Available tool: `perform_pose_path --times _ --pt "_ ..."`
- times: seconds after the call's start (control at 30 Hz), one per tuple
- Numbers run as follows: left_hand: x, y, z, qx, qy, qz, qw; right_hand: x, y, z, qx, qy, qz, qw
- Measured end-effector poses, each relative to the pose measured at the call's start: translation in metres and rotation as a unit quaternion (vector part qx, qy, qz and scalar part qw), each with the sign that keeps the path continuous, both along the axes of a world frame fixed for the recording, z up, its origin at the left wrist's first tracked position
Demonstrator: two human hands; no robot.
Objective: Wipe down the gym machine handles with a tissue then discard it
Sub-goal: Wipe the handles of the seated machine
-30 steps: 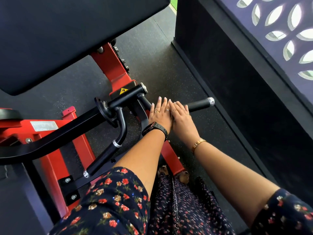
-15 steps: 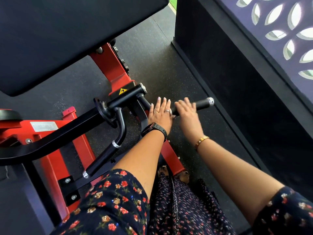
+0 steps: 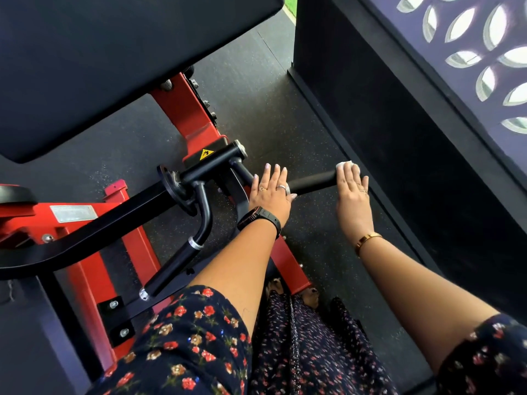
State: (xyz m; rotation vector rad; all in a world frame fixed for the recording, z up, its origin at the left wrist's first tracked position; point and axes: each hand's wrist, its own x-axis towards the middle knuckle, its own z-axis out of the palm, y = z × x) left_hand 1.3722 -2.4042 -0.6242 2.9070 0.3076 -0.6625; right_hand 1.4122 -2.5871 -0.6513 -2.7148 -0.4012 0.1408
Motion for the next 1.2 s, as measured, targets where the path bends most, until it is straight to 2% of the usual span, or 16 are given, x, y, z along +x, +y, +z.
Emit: perform_pose_path --times 0.07,0.2,0.3,0.37,0.43,0.57,0.63,0.77,0.87,0.93,1.07,1.2 --pt "0.0 -0.001 0.001 0.003 -0.005 0.002 1.0 -0.006 0.019 0.003 0.01 -0.006 0.027 1.0" --pt "0.0 -0.003 0.002 0.012 -0.011 0.009 1.0 -0.04 0.051 0.015 0.059 0.026 0.162 0.985" --pt "0.0 -0.003 0.003 0.012 -0.011 0.014 1.0 -0.047 0.041 0.009 0.056 0.02 0.196 0.979" --pt "0.001 -0.003 0.004 0.005 -0.011 0.01 1.0 -0.039 0.022 0.002 0.041 -0.001 0.179 0.983" --pt "0.001 -0.003 0.004 0.003 -0.007 0.008 1.0 -0.027 0.007 0.002 0.034 -0.002 0.121 0.992" --pt "0.001 -0.002 0.002 0.004 -0.001 0.005 1.0 -0.004 0.016 0.006 0.022 -0.002 0.042 0.999" --pt "0.0 -0.003 0.003 0.005 -0.007 0.004 1.0 -0.002 0.034 0.01 0.032 0.008 0.056 0.998" --pt "0.0 -0.003 0.001 0.023 -0.013 0.006 1.0 -0.028 0.06 0.023 0.057 0.033 0.175 0.982" --pt "0.001 -0.003 0.002 0.016 -0.012 0.01 1.0 -0.035 0.046 0.017 0.062 0.022 0.192 0.979" --pt "0.001 -0.003 0.004 0.007 -0.013 0.008 1.0 -0.026 0.027 0.009 0.05 0.003 0.175 0.983" --pt "0.002 -0.001 0.003 0.0 -0.003 0.009 1.0 0.002 0.006 0.012 0.032 0.004 0.072 0.997" --pt "0.001 0.0 0.003 0.001 -0.004 0.005 1.0 0.016 0.027 0.018 -0.022 0.033 0.059 0.998"
